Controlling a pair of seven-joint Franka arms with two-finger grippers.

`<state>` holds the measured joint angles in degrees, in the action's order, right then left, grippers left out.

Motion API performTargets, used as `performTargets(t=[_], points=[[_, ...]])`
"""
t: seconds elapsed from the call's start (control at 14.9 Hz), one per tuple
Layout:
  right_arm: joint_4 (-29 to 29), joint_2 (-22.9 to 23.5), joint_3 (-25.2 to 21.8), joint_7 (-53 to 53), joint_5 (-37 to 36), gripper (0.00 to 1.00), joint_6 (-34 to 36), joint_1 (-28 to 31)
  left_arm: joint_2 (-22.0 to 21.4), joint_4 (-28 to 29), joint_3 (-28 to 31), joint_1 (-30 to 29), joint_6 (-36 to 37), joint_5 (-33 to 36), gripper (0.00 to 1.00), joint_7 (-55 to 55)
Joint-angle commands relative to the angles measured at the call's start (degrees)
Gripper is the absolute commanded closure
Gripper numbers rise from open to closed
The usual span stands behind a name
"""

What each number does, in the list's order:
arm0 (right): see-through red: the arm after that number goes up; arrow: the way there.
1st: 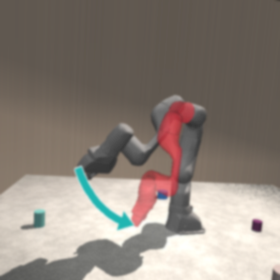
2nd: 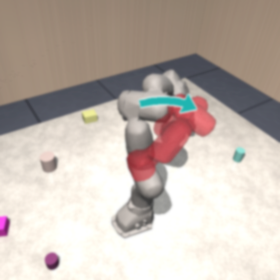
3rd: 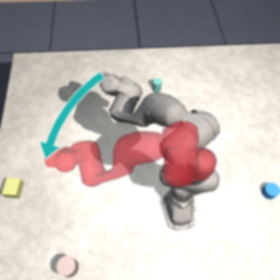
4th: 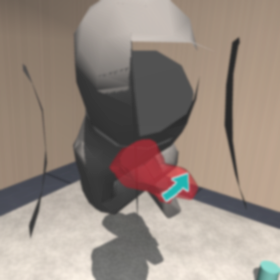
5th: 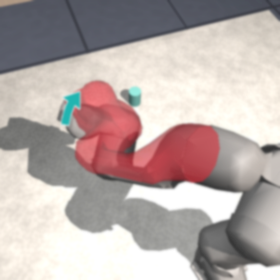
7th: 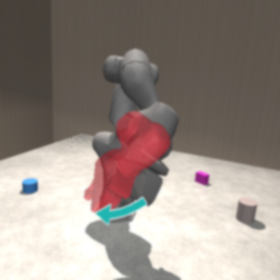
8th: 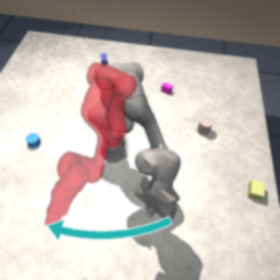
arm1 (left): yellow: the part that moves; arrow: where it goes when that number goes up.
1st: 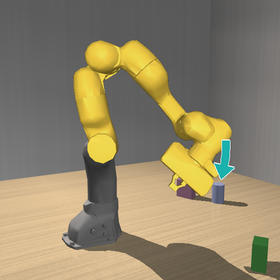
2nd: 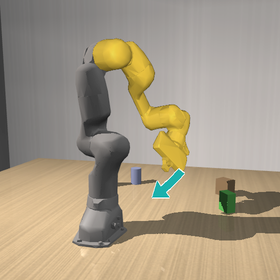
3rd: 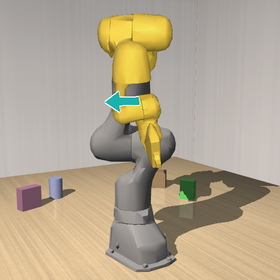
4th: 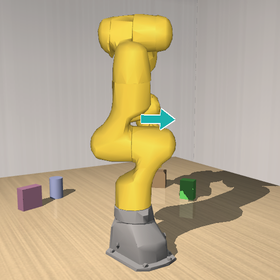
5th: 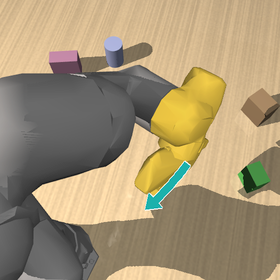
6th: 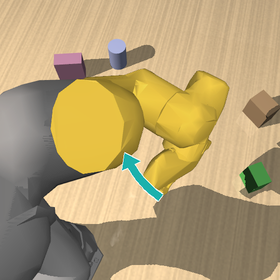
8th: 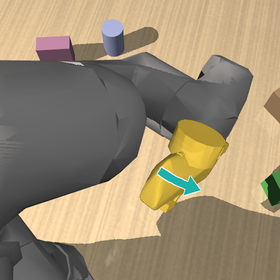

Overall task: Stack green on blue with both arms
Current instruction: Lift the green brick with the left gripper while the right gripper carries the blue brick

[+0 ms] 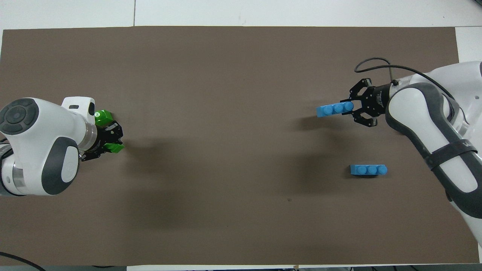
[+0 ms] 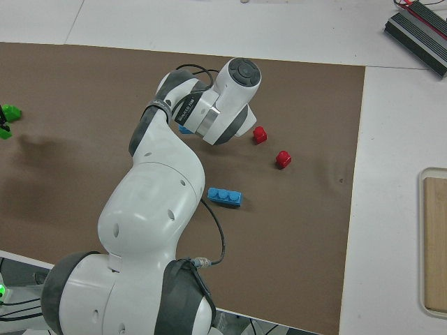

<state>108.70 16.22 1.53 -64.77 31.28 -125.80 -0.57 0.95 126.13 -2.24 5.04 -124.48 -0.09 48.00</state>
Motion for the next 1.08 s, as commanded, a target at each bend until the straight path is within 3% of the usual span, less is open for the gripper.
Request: performTargets(t=[0.0,0.13,0.47,0.67,1.01], points=[[-5.1,3.0,0.0,-7.7,1.0,1.00,-0.8,-7.0,0.8,-1.9,0.5,0.8,1.2,-2.8,1.00,6.5],[-4.7,3.5,0.0,-14.9,1.0,1.00,-6.2,-12.2,0.9,-3.4,0.5,0.9,2.0,-5.8,1.00,11.3],[-3.6,5.7,0.0,-25.3,1.1,1.00,-14.7,-22.7,1.2,-4.6,0.4,4.7,1.2,-5.8,1.00,33.7],[-3.6,7.5,0.0,-30.1,1.1,1.00,-18.7,-26.1,1.2,-5.1,0.5,8.1,1.2,-5.7,1.00,47.3],[-3.6,10.8,0.0,-36.7,1.1,1.00,-24.7,-30.5,4.0,-11.7,0.5,12.3,1.1,-5.3,1.00,71.7]])
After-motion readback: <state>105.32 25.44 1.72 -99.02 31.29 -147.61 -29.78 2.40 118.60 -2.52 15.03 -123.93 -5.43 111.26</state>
